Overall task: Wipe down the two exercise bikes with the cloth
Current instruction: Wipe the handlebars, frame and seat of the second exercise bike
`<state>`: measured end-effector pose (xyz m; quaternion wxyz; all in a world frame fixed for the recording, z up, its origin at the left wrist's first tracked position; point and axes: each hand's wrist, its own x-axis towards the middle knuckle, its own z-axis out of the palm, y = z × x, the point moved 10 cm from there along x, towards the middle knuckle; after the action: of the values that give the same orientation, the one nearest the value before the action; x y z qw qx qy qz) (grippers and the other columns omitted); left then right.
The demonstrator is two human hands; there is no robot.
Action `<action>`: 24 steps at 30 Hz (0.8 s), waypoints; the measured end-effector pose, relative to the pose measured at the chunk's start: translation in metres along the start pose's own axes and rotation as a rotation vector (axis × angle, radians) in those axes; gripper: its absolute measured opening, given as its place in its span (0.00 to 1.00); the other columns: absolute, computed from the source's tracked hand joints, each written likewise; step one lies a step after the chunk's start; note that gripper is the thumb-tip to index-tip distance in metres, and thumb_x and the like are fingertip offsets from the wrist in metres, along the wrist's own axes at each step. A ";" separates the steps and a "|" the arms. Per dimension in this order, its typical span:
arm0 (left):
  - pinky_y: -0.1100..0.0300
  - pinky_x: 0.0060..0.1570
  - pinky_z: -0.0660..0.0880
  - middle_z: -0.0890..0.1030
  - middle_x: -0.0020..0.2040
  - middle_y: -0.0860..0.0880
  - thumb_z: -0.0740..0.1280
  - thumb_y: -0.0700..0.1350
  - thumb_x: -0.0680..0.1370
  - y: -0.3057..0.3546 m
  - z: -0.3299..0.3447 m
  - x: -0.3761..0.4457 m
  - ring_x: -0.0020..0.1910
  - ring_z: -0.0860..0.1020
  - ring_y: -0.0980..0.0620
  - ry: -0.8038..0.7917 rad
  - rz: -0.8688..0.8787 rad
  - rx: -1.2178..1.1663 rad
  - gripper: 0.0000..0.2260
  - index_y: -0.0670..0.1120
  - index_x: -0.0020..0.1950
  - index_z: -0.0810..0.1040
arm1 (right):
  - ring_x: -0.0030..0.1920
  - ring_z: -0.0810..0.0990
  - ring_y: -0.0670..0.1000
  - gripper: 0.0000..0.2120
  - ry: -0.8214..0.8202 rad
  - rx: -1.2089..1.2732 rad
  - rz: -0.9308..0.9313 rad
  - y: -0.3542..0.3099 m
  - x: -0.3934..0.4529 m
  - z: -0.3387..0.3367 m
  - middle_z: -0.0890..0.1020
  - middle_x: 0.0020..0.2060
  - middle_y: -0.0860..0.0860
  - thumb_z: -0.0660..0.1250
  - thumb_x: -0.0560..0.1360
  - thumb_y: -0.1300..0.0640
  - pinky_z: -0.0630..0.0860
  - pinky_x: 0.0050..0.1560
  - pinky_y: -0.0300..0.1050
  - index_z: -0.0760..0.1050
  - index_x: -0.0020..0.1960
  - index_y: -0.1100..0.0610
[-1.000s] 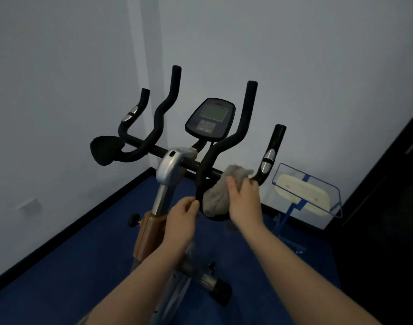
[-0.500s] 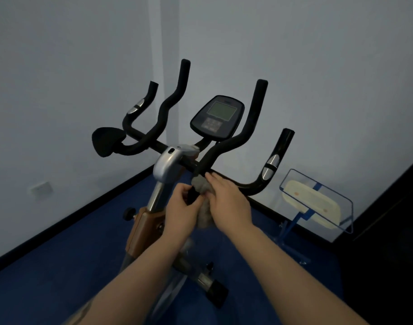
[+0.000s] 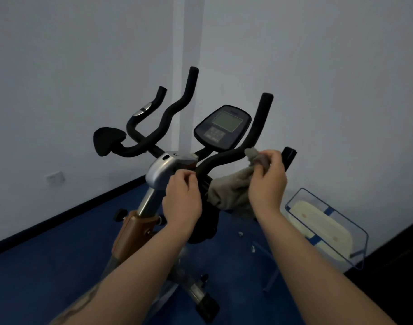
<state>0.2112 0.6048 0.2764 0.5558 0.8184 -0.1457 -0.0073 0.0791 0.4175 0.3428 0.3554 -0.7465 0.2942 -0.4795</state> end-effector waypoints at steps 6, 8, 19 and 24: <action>0.52 0.46 0.70 0.78 0.47 0.52 0.63 0.38 0.78 0.017 -0.001 -0.027 0.46 0.75 0.51 0.226 0.295 0.327 0.08 0.49 0.51 0.79 | 0.49 0.79 0.53 0.12 -0.770 -0.862 -0.450 0.027 -0.060 0.096 0.79 0.53 0.52 0.61 0.79 0.55 0.73 0.47 0.47 0.70 0.62 0.54; 0.52 0.43 0.70 0.78 0.45 0.52 0.64 0.37 0.77 0.016 -0.002 -0.027 0.43 0.75 0.51 0.249 0.303 0.312 0.08 0.48 0.49 0.79 | 0.51 0.79 0.55 0.16 -0.851 -0.918 -0.443 0.033 -0.054 0.103 0.78 0.54 0.53 0.64 0.76 0.54 0.70 0.43 0.46 0.67 0.63 0.55; 0.50 0.43 0.74 0.78 0.44 0.53 0.65 0.35 0.76 0.013 -0.007 -0.028 0.43 0.75 0.53 0.299 0.337 0.214 0.08 0.48 0.47 0.78 | 0.57 0.76 0.55 0.24 -1.240 -0.459 0.065 0.068 -0.048 0.132 0.76 0.62 0.54 0.47 0.80 0.38 0.71 0.58 0.53 0.61 0.71 0.50; 0.51 0.42 0.74 0.75 0.44 0.52 0.64 0.34 0.76 0.010 -0.012 -0.028 0.41 0.74 0.54 0.349 0.317 0.145 0.08 0.48 0.46 0.74 | 0.64 0.73 0.58 0.35 -1.180 -0.455 0.061 0.054 -0.045 0.165 0.74 0.66 0.60 0.43 0.80 0.35 0.69 0.60 0.49 0.61 0.74 0.60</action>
<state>0.1837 0.6195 0.2861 0.5063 0.8120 -0.1744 0.2320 0.2095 0.4627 0.2283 0.3038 -0.9334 0.1644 0.0977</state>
